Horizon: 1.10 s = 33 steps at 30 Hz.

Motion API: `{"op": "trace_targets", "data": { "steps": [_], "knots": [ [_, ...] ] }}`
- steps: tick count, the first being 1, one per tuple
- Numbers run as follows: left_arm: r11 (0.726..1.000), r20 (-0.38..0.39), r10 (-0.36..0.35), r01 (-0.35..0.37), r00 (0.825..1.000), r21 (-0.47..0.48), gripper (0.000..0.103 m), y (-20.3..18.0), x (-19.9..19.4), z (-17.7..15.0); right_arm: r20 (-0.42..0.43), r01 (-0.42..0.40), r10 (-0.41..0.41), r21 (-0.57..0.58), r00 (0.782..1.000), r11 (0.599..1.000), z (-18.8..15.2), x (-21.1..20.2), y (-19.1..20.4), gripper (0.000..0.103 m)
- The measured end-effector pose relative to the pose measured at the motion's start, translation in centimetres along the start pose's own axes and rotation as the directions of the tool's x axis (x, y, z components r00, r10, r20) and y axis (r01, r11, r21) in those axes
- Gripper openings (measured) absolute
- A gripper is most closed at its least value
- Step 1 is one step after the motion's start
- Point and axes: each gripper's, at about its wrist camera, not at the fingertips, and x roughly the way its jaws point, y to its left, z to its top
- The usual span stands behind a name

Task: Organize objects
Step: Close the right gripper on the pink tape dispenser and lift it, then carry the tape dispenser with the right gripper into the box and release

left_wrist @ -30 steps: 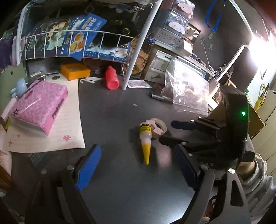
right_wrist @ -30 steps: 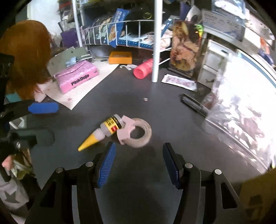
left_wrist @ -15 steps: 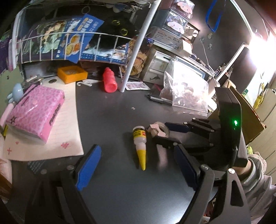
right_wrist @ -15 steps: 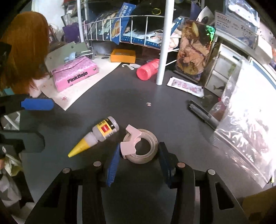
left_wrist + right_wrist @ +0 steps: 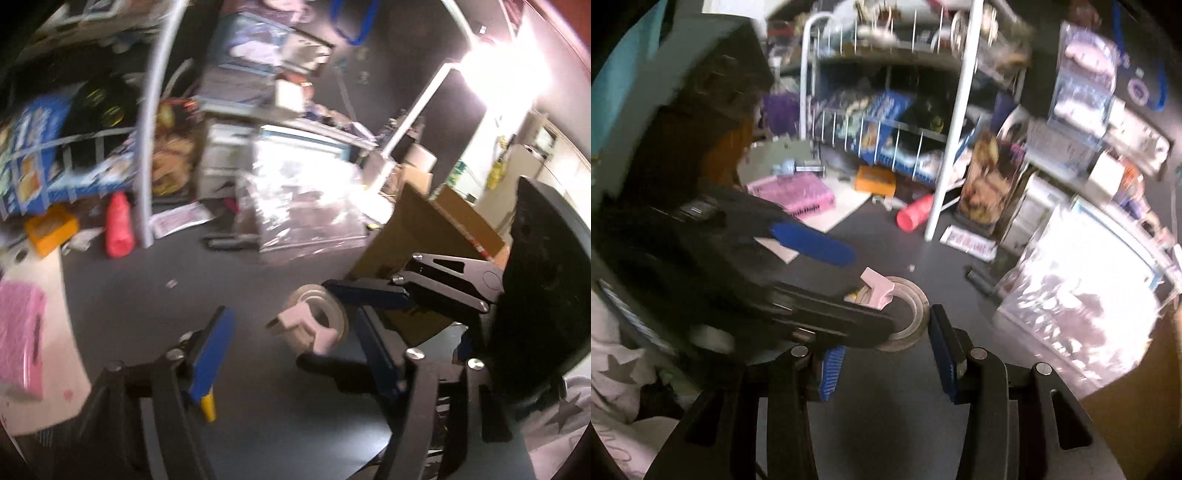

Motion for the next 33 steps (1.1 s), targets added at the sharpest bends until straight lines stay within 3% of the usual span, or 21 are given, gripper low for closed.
{"op": "trace_targets", "data": {
  "steps": [8, 21, 33],
  "knots": [
    [0.992, -0.002, -0.086, 0.086, 0.996, 0.092, 0.044, -4.8, 0.3, 3.6, 0.042, 0.102, -0.101, -0.008, 0.994, 0.995, 0.7, -4.9, -1.1, 0.039],
    [0.961, -0.04, -0.132, 0.137, 0.99, 0.242, 0.044, -12.6, 2.6, 8.0, 0.077, 0.246, -0.252, 0.074, 0.965, 0.966, -0.7, -11.2, -6.0, 0.039],
    [0.927, -0.142, -0.16, 0.198, 0.977, 0.318, 0.044, -18.3, 7.5, 10.6, 0.073, 0.302, -0.322, 0.204, 0.944, 0.931, -3.7, -14.8, -10.7, 0.039]
  ]
}}
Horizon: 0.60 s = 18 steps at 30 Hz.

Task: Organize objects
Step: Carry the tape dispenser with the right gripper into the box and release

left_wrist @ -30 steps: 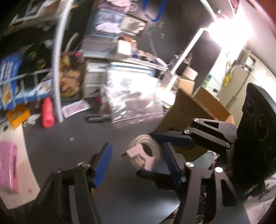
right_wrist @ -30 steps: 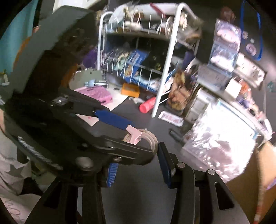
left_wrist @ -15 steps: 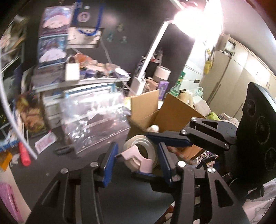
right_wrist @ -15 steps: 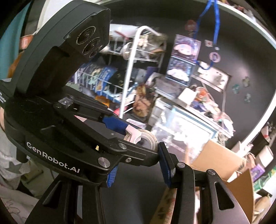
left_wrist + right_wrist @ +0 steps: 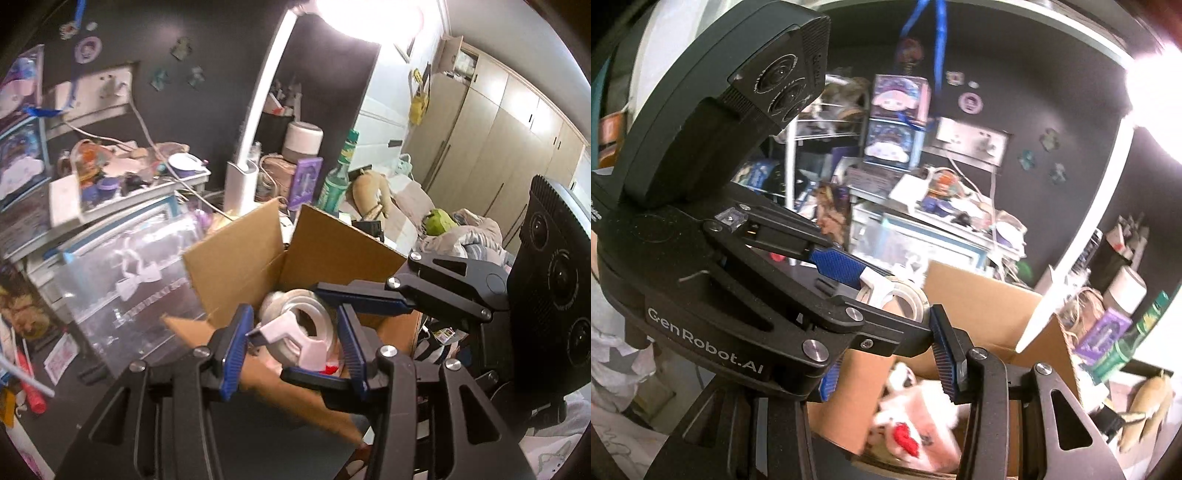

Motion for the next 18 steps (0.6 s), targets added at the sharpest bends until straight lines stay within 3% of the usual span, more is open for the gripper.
{"op": "trace_targets", "data": {
  "steps": [11, 18],
  "knots": [
    [0.999, -0.098, -0.051, 0.05, 0.994, -0.012, 0.044, -1.3, 4.8, 1.5, -0.088, 0.01, -0.001, 0.099, 0.996, 0.995, -2.2, 0.7, -4.5, 0.039],
    [0.999, -0.114, -0.05, 0.05, 0.992, -0.007, 0.044, -2.0, 5.8, 1.8, -0.11, 0.004, 0.012, 0.142, 0.994, 0.99, -3.0, 0.7, -5.8, 0.04]
  ]
}}
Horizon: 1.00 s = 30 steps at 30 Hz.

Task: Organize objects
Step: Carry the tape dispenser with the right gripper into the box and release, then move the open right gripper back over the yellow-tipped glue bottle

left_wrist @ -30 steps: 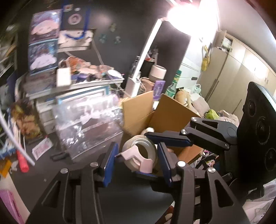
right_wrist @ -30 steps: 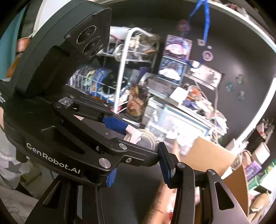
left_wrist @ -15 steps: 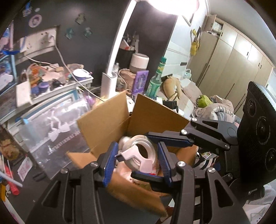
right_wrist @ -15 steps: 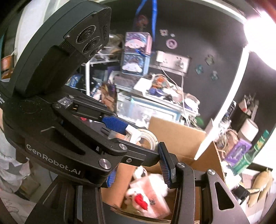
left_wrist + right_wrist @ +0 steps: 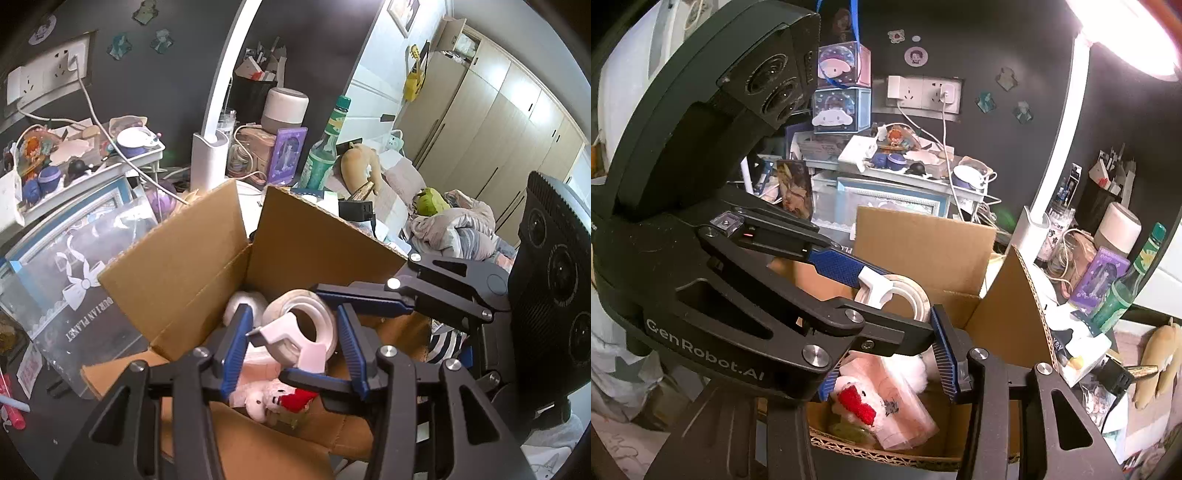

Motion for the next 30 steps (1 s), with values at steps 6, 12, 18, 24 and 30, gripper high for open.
{"op": "trace_targets", "data": {
  "steps": [6, 12, 18, 24, 30],
  "knots": [
    [0.998, 0.008, 0.061, -0.061, 0.998, 0.007, 0.072, 0.0, -0.1, 0.0, -0.021, 0.013, -0.012, 0.03, 1.0, 0.999, -0.2, 0.1, -0.7, 0.061],
    [0.996, 0.068, 0.082, -0.084, 0.994, 0.02, 0.083, 0.0, -2.5, -0.5, -0.026, 0.03, -0.029, 0.049, 0.999, 0.998, -0.1, 0.1, -1.0, 0.061],
    [0.99, 0.191, 0.141, -0.144, 0.971, 0.004, 0.084, 0.7, -7.4, -2.8, 0.025, 0.03, -0.031, 0.045, 0.999, 0.999, 0.3, -1.1, 0.2, 0.062],
    [0.973, 0.312, 0.229, -0.203, 0.922, -0.113, 0.089, 3.5, -14.0, -8.1, 0.129, -0.086, 0.089, -0.025, 0.988, 0.996, 1.4, -3.0, 5.3, 0.062],
    [0.918, 0.327, 0.379, -0.306, 0.866, -0.254, 0.09, 7.4, -18.2, -15.1, 0.087, -0.236, 0.247, -0.113, 0.965, 0.965, 1.9, -1.1, 12.1, 0.062]
  ]
}}
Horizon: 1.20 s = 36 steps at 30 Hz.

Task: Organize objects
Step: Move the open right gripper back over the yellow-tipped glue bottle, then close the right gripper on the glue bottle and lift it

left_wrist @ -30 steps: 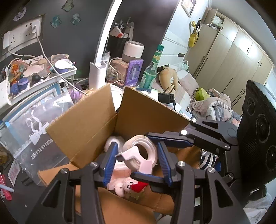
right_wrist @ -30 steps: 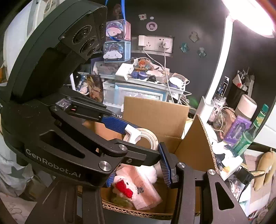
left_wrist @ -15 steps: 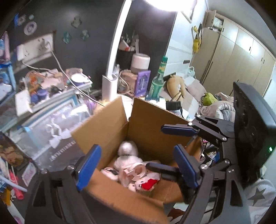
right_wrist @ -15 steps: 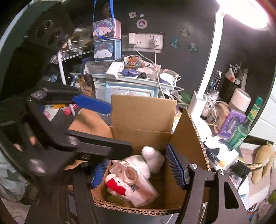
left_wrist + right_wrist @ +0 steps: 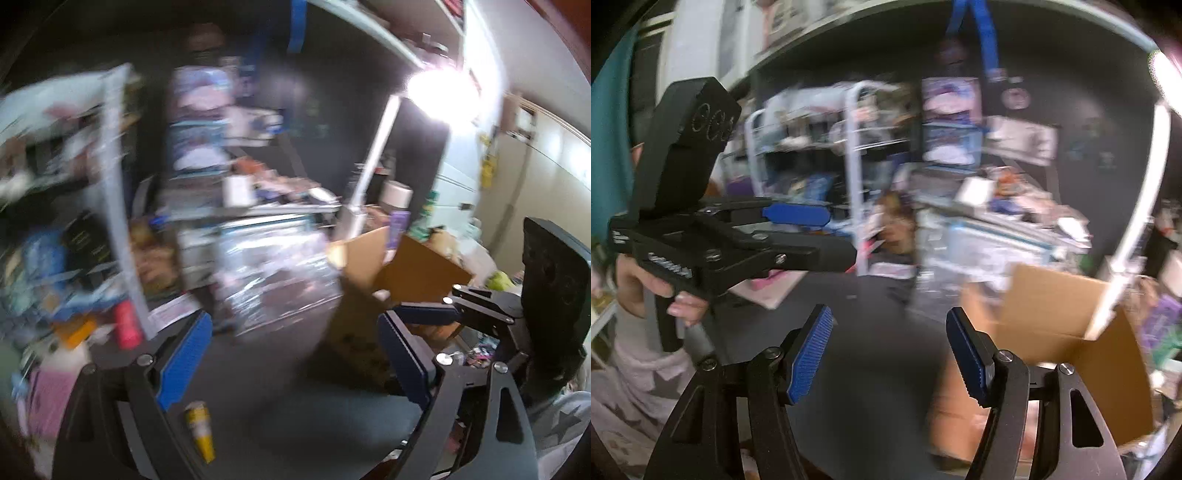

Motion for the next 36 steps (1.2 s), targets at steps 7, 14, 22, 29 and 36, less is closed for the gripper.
{"op": "trace_targets", "data": {
  "steps": [7, 14, 22, 29, 36],
  "knots": [
    [0.973, -0.037, 0.147, -0.152, 0.988, -0.176, 0.09, 7.7, -1.4, -7.1, -0.067, -0.176, 0.18, 0.066, 0.981, 0.982, -2.3, 8.2, 5.3, 0.062],
    [0.92, -0.103, 0.221, -0.243, 0.97, -0.308, 0.09, 12.1, -1.5, -12.8, -0.184, -0.072, 0.097, 0.141, 0.978, 0.987, -5.4, 17.0, 7.4, 0.061],
    [0.921, -0.097, 0.179, -0.201, 0.979, -0.333, 0.09, 12.7, -1.5, -14.7, -0.295, 0.015, -0.002, 0.04, 0.955, 0.999, -5.2, 22.9, 8.3, 0.045],
    [0.924, -0.1, 0.167, -0.191, 0.981, -0.331, 0.09, 13.1, -1.1, -14.5, -0.3, 0.006, -0.008, -0.01, 0.954, 1.0, -4.9, 23.0, 7.7, 0.013],
    [0.946, -0.085, 0.123, -0.143, 0.989, -0.292, 0.09, 11.6, -0.6, -13.4, -0.244, -0.054, 0.043, -0.039, 0.969, 0.998, -4.9, 21.3, 7.7, 0.011]
  ]
}}
